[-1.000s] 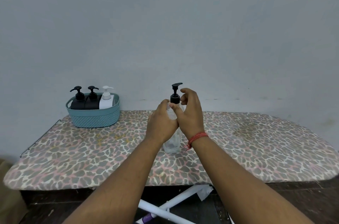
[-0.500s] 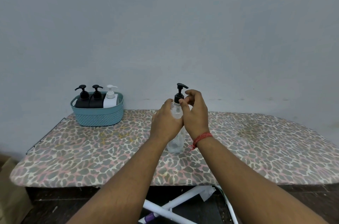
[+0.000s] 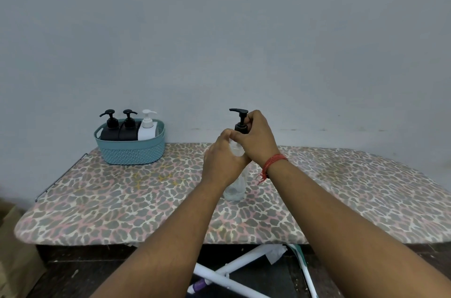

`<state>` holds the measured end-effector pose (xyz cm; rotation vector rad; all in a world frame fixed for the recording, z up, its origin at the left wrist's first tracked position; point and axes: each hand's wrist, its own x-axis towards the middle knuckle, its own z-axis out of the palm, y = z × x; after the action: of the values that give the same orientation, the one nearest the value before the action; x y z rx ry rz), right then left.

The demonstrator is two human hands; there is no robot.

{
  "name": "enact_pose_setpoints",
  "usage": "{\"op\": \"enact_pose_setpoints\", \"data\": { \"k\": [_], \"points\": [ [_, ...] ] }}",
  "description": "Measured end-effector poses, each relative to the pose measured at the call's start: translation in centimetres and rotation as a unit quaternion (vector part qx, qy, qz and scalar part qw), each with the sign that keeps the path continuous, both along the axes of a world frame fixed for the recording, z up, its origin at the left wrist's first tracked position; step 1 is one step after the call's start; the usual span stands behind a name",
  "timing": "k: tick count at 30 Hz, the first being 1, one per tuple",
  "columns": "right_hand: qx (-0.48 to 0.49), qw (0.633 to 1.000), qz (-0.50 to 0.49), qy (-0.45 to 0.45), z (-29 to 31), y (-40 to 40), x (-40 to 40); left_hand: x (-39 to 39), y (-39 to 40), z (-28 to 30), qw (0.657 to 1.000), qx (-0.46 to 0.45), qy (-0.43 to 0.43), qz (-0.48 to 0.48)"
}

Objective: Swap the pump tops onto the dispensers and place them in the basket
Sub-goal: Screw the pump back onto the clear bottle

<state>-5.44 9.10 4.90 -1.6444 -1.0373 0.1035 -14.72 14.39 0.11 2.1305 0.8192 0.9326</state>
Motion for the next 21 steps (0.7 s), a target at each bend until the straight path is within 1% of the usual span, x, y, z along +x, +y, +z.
{"op": "enact_pose_setpoints", "data": {
  "k": [2,4,6,8,11,14,15,18,19,21],
  "points": [
    [0.009,0.999,0.039,0.020,-0.1,-0.4,-0.2,-0.1,0.1,0.1,1.000,-0.003,0.005,0.000],
    [0.020,0.994,0.087,0.062,-0.3,-0.8,-0.3,-0.2,0.0,0.1,1.000,0.002,0.010,0.003],
    [0.029,0.994,0.082,0.066,-0.5,-0.9,-0.3,-0.2,-0.1,0.0,1.000,0.002,0.005,0.005],
    [0.035,0.997,0.045,0.057,-0.4,-0.7,-0.1,-0.1,-0.1,0.0,1.000,-0.003,0.003,0.002],
    [0.025,0.999,-0.003,0.042,-0.2,-0.2,-0.6,-0.2,-0.2,0.2,1.000,-0.001,0.008,-0.005],
    [0.004,0.999,-0.020,0.026,-0.1,0.2,-1.3,-0.2,0.0,0.1,1.000,-0.012,0.008,-0.008],
    [-0.003,1.000,-0.010,0.026,-0.2,0.3,-1.2,-0.3,0.1,0.1,1.000,-0.017,0.006,-0.006],
    [-0.016,0.995,0.071,0.068,0.0,-0.6,-0.7,-0.1,0.2,0.0,1.000,-0.018,-0.004,-0.004],
    [-0.017,0.994,0.083,0.069,0.1,-0.8,-0.4,-0.1,0.1,0.0,1.000,-0.017,-0.007,-0.002],
    [-0.019,0.996,0.074,0.048,0.2,-0.9,0.2,0.1,-0.1,-0.1,1.000,-0.016,-0.017,-0.004]
  ]
}}
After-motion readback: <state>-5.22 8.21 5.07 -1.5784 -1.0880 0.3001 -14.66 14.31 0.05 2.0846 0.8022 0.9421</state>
